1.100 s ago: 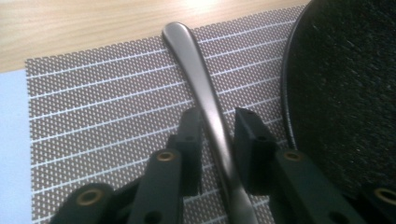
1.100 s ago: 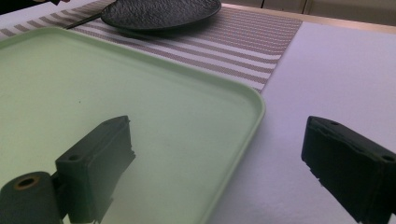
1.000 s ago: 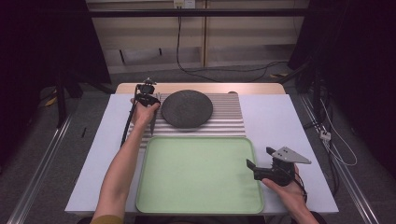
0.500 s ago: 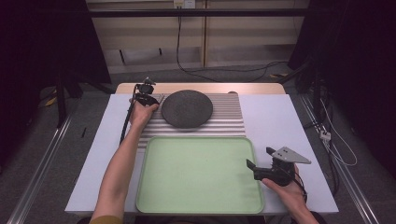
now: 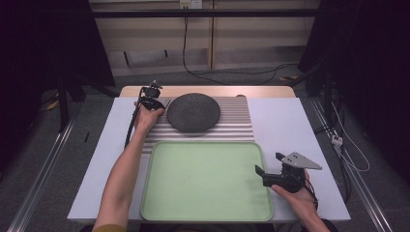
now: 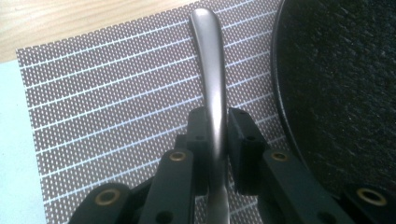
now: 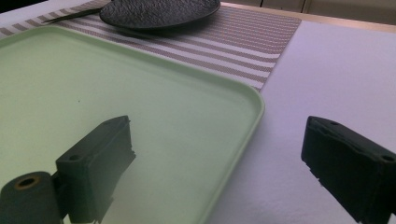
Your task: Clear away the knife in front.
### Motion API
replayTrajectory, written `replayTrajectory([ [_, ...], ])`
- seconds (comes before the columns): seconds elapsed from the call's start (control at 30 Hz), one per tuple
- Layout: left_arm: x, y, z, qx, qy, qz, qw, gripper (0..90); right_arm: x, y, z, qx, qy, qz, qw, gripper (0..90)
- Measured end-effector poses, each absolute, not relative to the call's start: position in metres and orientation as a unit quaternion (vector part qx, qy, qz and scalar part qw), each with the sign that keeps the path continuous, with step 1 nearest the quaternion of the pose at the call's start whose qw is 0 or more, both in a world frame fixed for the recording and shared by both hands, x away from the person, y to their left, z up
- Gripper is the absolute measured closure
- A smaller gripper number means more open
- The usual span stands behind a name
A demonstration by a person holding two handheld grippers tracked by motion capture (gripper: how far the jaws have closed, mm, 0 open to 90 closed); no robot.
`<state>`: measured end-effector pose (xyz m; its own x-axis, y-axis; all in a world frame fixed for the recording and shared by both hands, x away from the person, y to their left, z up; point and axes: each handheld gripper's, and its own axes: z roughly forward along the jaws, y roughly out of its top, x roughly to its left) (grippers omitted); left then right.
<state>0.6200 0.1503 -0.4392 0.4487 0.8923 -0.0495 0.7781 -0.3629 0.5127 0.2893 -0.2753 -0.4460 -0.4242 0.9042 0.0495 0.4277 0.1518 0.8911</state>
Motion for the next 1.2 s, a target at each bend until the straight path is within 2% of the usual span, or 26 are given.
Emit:
replayTrajectory([
  [0.67,0.615,0.155,-0.429,0.82,0.507,0.116,0.24,79.8,0.289,-0.275,-0.446,0.469,0.711,0.454,0.262,8.8],
  [1.2,0.594,0.157,-0.402,0.83,0.48,0.127,0.253,79.8,0.287,-0.274,-0.445,0.468,0.711,0.452,0.268,8.5],
])
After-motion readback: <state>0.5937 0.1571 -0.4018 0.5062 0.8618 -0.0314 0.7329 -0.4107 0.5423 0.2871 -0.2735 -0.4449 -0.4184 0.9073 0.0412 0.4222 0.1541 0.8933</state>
